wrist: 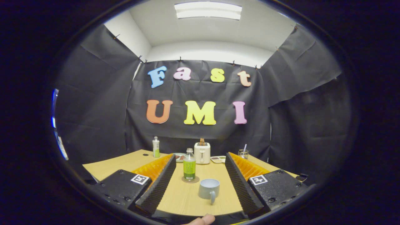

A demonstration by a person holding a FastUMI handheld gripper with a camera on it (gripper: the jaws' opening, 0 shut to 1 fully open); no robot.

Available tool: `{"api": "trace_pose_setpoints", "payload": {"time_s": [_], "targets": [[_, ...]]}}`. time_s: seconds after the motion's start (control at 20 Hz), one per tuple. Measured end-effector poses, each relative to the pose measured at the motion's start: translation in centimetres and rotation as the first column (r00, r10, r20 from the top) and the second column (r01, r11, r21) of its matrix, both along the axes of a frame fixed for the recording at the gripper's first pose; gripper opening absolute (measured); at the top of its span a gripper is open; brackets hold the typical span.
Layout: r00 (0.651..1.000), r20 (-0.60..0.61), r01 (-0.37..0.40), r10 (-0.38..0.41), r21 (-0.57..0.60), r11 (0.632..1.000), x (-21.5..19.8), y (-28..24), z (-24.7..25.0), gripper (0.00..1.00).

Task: Take the bottle from table, then pour the juice into the cup, finally place the bottle on the coaster

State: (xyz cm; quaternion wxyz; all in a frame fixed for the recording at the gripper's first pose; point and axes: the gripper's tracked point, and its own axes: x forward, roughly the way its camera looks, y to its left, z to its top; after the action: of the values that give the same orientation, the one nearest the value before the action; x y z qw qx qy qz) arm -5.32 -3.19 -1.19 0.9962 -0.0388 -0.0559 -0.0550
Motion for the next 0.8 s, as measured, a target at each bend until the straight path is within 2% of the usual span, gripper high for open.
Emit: {"api": "trace_pose_setpoints", "payload": {"time_s": [0.8], "targets": [[0.999,-0.025,0.04,-0.04,0.004,0.999,0.4,0.9,-1.6,1.0]]}}
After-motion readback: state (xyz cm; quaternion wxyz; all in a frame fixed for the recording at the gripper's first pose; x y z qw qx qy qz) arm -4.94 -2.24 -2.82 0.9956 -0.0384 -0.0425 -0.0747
